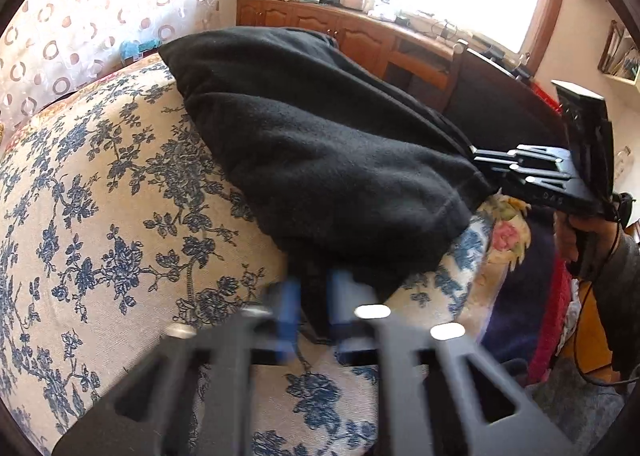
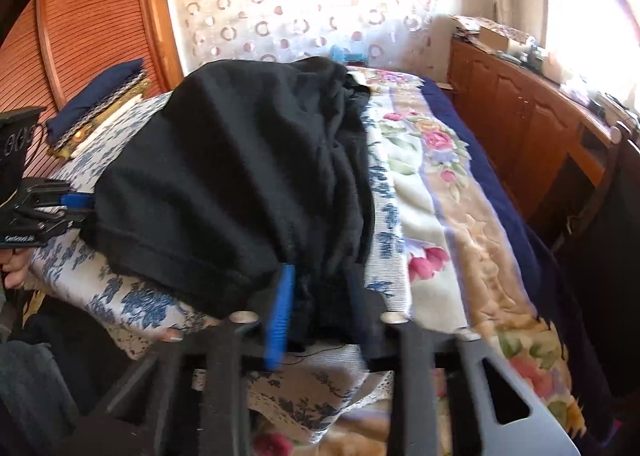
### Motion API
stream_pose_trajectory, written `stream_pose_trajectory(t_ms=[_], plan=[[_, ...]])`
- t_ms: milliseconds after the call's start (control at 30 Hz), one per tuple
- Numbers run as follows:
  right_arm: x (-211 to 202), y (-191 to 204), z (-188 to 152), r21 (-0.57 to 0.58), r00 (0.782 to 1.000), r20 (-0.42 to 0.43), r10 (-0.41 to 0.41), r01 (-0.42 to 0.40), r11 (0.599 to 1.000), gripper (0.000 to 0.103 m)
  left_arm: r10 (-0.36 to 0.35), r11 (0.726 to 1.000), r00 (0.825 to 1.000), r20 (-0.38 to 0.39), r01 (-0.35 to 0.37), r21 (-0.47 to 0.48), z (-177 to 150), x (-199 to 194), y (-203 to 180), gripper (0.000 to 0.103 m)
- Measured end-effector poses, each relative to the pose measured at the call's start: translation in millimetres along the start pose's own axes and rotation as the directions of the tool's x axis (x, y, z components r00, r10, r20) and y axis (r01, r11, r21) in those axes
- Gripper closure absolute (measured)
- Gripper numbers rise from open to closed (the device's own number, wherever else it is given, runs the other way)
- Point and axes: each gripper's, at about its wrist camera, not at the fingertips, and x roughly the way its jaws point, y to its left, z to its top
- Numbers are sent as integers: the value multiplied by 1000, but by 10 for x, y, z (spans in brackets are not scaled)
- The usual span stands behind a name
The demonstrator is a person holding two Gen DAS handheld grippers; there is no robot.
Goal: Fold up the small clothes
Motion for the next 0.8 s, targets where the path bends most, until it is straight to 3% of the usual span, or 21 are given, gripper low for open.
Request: stream_pose_trajectory(t_ms=[100,200,300,433,600,700,800], plan=[[-72,17,43,-5,998,15,69,-69,998,94,-40,999,998,53,40,-1,99,-181,-24,98],[-280,-68,220,17,986,96,136,-138,990,95,-79,996,988,136,82,-16,332,-447,3,98],[-486,-213,526,38,966,196,166,-177,983,95,-74,996,973,218,85,-41,676,-643,129,98],[-491,-382,1060,34,944,281,171,-187,982,95,-41,991,963,265,72,-111,1123,-658,445,98],[36,-601,1786,74,947,280,157,-185,980,95,23,981,962,273,31,-192,1586,-472,896,98],[529,-647,2118,86,965,219,141,-163,983,95,71,976,968,239,-17,-218,1752,-242,1152,98],[1006,-662,2345,91,983,135,124,-137,986,95,60,972,977,206,-10,-236,1808,-63,1359,93]])
